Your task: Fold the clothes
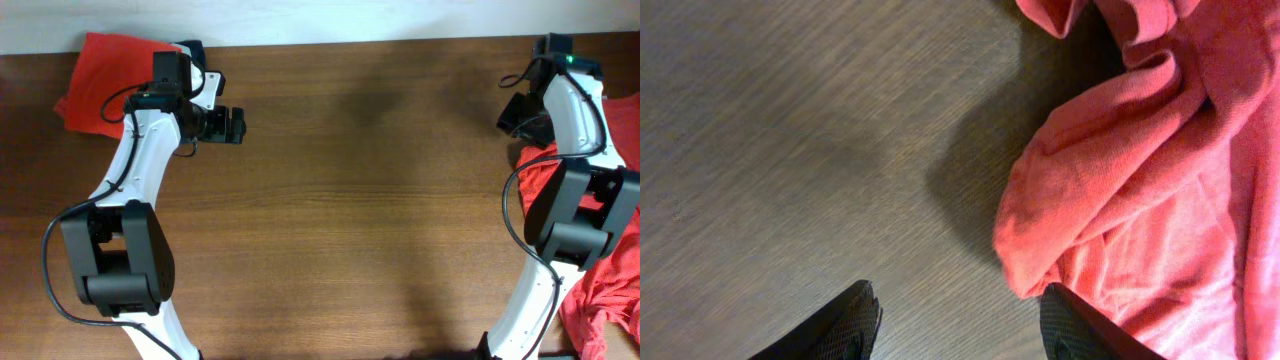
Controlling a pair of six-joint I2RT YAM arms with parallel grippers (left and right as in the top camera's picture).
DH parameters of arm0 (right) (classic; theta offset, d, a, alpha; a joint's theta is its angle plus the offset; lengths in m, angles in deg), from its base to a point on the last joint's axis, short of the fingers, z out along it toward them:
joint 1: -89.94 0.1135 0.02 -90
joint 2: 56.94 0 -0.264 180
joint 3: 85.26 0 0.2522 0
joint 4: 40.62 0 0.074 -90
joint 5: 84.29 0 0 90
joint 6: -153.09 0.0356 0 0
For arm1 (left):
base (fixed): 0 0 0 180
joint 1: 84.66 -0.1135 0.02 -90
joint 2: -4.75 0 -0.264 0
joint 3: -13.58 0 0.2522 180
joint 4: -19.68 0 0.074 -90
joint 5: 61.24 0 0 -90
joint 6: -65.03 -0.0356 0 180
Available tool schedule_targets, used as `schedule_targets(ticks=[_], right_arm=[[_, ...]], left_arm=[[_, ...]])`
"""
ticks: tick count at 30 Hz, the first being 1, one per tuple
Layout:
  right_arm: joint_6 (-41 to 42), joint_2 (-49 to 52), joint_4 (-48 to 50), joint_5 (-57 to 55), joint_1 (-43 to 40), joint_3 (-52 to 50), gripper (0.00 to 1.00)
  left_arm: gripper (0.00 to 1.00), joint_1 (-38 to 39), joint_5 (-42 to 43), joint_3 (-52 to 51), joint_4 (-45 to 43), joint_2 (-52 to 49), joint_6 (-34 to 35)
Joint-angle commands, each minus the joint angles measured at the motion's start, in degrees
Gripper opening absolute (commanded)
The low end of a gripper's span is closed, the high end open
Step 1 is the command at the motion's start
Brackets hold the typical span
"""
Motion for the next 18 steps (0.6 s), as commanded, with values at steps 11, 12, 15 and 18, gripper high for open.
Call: schedule_targets(ticks=[11, 12, 15, 18], right_arm=[[-2.21, -0.44, 12.00, -8.24, -0.44, -11.15, 0.34], [-2.19, -0.44, 12.20, -8.63, -0.44, -11.13, 0.22], [-2.21, -0.46, 12.28, -9.20, -0.44, -11.13, 0.04], [-3.08, -0.57, 12.09, -9.14, -0.26, -11.13, 0.04]], left_arm=[[0.99, -0.20, -0.39, 0.87, 0.02, 0.68, 0.70], [0.99, -0.20, -0.39, 0.87, 0.02, 0.68, 0.70], [0.99, -0.20, -0.39, 0.87, 0.02, 0.68, 0.70], [0.99, -0.20, -0.39, 0.87, 0.02, 0.68, 0.72]])
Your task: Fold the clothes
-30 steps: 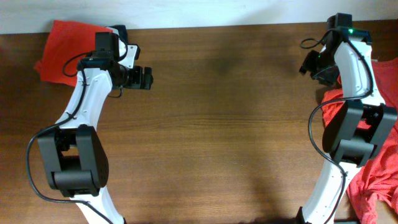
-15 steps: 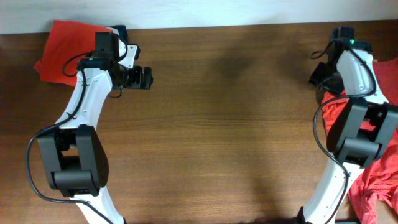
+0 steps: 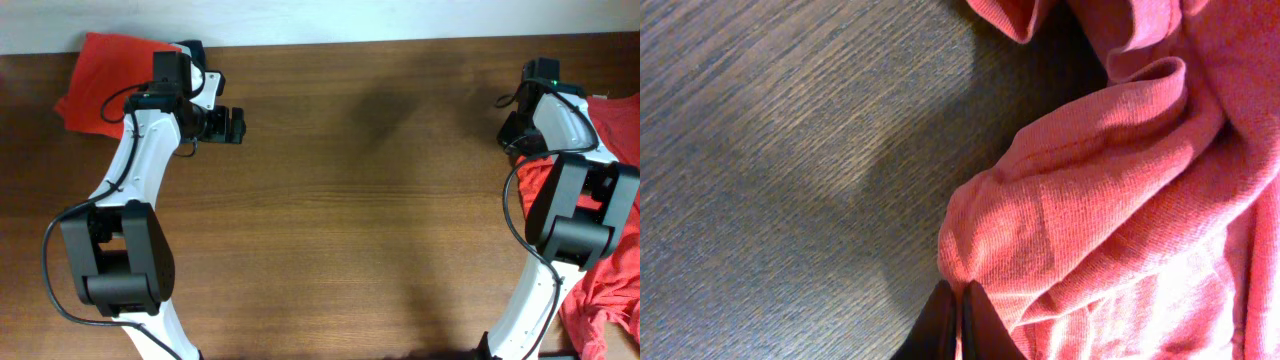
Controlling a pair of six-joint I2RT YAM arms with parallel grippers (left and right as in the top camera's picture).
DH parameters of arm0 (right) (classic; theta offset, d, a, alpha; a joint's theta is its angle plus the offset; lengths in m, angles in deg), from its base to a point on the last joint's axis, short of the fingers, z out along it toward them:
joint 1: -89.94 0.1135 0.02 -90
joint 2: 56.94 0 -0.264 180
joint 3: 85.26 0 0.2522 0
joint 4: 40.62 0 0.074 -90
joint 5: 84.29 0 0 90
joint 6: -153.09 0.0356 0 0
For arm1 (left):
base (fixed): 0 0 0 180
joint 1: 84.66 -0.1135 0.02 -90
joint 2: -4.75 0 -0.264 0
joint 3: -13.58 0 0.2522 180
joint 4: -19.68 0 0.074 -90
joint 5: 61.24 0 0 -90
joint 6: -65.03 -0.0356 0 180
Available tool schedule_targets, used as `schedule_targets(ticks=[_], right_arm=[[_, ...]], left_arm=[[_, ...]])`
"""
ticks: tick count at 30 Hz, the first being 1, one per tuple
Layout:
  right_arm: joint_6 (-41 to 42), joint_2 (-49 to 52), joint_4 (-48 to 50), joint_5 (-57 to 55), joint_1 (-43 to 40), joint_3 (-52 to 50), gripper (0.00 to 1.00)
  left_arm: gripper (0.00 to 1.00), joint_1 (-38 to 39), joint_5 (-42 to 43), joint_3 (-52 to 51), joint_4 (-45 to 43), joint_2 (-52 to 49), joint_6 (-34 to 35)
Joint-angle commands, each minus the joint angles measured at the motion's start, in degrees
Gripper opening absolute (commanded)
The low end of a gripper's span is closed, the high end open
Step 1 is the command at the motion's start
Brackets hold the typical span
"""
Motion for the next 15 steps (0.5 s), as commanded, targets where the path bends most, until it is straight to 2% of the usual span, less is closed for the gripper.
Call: schedule_targets(ticks=[1, 5, 9, 15], right_arm=[[-1.62, -0.59, -0.04, -1.99, 0.13, -0.28, 0.04], [-2.93, -0.85, -2.60, -0.85, 0.28, 1.88, 0.04], [-7.87, -1.03, -5.88, 10.97, 1.36, 5.42, 0.04], [-11.54, -1.03, -7.58, 18.86, 8.35, 5.86, 0.04]], left_arm=[[0.99, -0.20, -0.20, 0.87, 0.02, 0.68, 0.72], [0.99, -0.20, -0.20, 0.87, 0.02, 0.68, 0.70], [0.99, -0.20, -0.20, 0.87, 0.02, 0.68, 0.72], [0.99, -0.20, -0.20, 0.87, 0.02, 0.68, 0.70]])
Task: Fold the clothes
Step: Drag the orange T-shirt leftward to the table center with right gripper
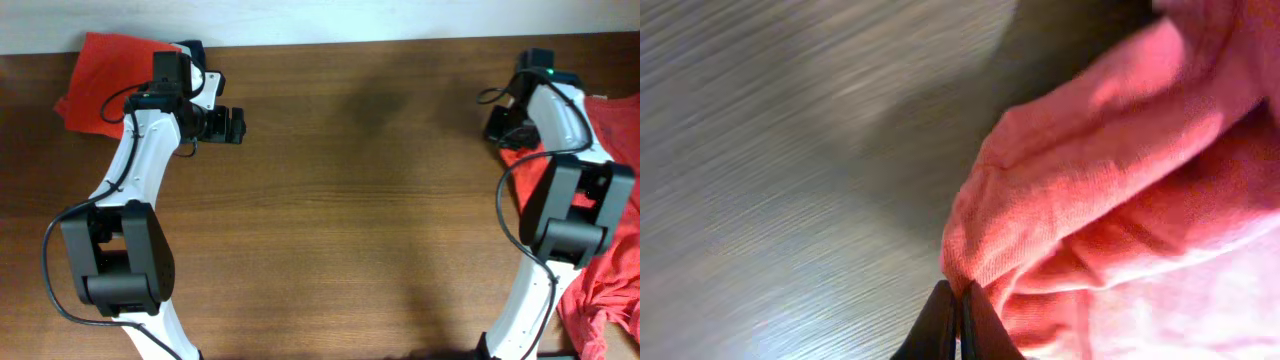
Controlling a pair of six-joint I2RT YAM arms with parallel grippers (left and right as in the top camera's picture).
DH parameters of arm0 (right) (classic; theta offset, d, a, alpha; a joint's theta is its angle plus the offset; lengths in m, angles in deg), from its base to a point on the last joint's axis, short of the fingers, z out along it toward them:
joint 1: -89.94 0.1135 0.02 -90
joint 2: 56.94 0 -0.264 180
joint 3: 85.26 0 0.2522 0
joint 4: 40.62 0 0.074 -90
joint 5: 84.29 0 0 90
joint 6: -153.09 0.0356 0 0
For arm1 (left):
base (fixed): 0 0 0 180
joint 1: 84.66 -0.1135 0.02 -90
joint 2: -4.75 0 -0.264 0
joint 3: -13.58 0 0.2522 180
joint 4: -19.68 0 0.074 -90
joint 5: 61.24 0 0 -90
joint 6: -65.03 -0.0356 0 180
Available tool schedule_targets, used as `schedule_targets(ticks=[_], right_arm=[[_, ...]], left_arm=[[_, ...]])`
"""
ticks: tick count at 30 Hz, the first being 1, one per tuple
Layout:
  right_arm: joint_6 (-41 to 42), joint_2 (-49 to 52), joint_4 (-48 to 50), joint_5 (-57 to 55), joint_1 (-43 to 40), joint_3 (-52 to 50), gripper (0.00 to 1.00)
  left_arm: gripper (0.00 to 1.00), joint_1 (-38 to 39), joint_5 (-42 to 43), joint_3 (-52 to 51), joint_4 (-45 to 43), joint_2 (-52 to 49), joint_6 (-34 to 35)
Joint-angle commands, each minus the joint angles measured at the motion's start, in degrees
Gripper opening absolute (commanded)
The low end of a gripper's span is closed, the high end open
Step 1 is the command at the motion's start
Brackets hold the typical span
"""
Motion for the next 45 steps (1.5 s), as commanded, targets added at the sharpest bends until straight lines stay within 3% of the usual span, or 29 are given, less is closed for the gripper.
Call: schedule_targets(ticks=[1, 6, 14, 19, 20, 22, 27, 28, 31, 33, 35, 41, 45], right_arm=[[-4.20, -1.01, -0.68, 7.91, 6.49, 1.11, 0.04], [-6.64, -0.98, -1.99, 13.22, 20.17, 1.09, 0.04], [-6.99, -0.70, -1.55, 12.92, 42.05, 0.94, 0.04], [-9.84, -0.72, -0.68, 10.43, 50.82, 1.07, 0.05], [-9.84, -0.79, -0.85, 8.24, 51.74, 1.53, 0.27], [-9.84, -0.90, -2.91, 4.68, 51.98, 3.93, 0.39], [-9.81, -1.75, -13.25, 3.61, 47.76, 18.73, 0.56], [-9.55, -1.75, -16.35, 3.56, 45.24, 24.30, 0.70], [-9.38, -1.75, -20.68, 3.56, 37.73, 31.82, 0.95], [-8.20, -1.75, -21.38, 3.58, 33.48, 32.54, 0.99], [-7.28, -1.73, -22.86, 3.61, 25.53, 32.33, 0.99], [-7.23, -1.73, -25.81, 3.72, 11.74, 32.06, 0.98], [-7.23, -1.73, -26.43, 4.07, 3.98, 32.06, 0.99]], left_arm=[[0.99, -0.20, -0.22, 0.87, 0.00, 0.68, 0.72], [0.99, -0.20, -0.22, 0.87, 0.00, 0.68, 0.70], [0.99, -0.20, -0.22, 0.87, 0.00, 0.68, 0.70], [0.99, -0.20, -0.22, 0.87, 0.00, 0.68, 0.70], [0.99, -0.20, -0.22, 0.87, 0.00, 0.68, 0.70], [0.99, -0.20, -0.22, 0.87, 0.00, 0.68, 0.70], [0.99, -0.20, -0.22, 0.87, 0.00, 0.68, 0.70], [0.99, -0.20, -0.22, 0.87, 0.00, 0.68, 0.70], [0.99, -0.20, -0.22, 0.87, 0.00, 0.68, 0.70], [0.99, -0.20, -0.22, 0.87, 0.00, 0.68, 0.70], [0.99, -0.20, -0.17, 0.87, -0.07, 0.68, 0.72], [0.99, -0.20, 0.46, 0.87, -3.15, 0.68, 0.74], [0.99, -0.15, 12.76, 0.90, -4.31, 0.68, 0.72]])
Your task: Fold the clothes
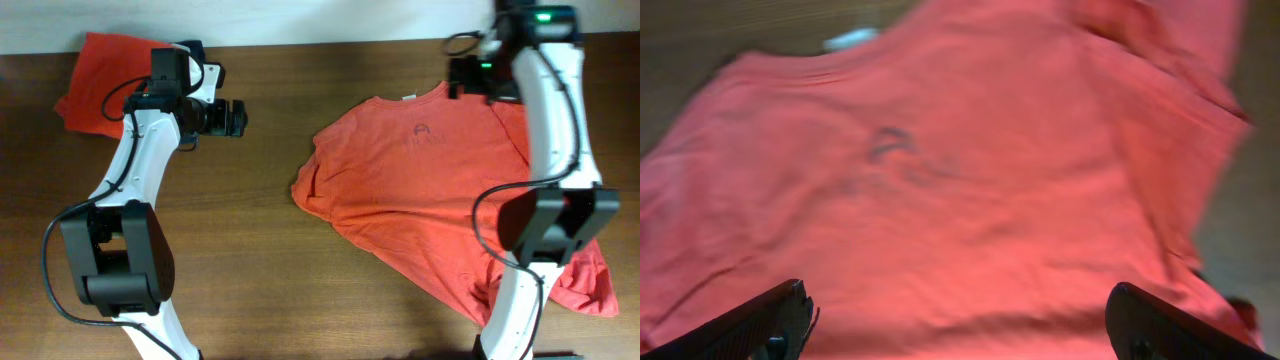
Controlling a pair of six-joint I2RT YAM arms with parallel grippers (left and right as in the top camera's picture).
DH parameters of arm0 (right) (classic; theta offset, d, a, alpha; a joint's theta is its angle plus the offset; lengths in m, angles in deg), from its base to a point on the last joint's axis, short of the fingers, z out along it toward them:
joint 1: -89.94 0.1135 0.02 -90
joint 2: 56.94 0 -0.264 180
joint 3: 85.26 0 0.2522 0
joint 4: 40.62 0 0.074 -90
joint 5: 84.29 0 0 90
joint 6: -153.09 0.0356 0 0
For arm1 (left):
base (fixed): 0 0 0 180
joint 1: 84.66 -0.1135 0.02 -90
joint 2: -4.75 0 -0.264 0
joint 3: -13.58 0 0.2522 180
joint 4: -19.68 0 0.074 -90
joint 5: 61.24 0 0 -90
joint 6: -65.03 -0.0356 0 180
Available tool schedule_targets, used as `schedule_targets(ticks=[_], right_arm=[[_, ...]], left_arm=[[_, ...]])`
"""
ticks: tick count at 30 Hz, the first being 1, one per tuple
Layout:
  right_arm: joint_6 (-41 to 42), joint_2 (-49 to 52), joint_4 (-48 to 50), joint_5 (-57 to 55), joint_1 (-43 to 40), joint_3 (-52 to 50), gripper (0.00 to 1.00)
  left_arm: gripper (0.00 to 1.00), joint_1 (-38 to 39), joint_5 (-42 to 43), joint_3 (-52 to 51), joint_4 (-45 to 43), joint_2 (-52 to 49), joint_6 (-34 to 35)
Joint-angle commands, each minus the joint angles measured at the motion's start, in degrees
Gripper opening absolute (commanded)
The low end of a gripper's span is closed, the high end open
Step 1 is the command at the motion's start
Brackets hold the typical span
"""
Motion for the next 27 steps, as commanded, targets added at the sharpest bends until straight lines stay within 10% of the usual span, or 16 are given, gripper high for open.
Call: schedule_targets(ticks=[1, 16, 27], right_arm=[[0.70, -0.74, -0.55, -0.24, -4.68, 0.02, 0.99], [0.70, -0.74, -0.55, -0.26, -15.69, 0.02, 0.98], [0.68, -0.74, -0.55, -0.28, -15.58, 0.02, 0.98]], left_arm=[[0.93, -0.07, 12.04, 0.87, 0.79, 0.63, 0.57], [0.59, 10.27, 11.76, 0.85, 6.58, -7.52, 0.61], [0.58, 16.33, 7.15, 0.83, 5.55, -11.89, 1.86]])
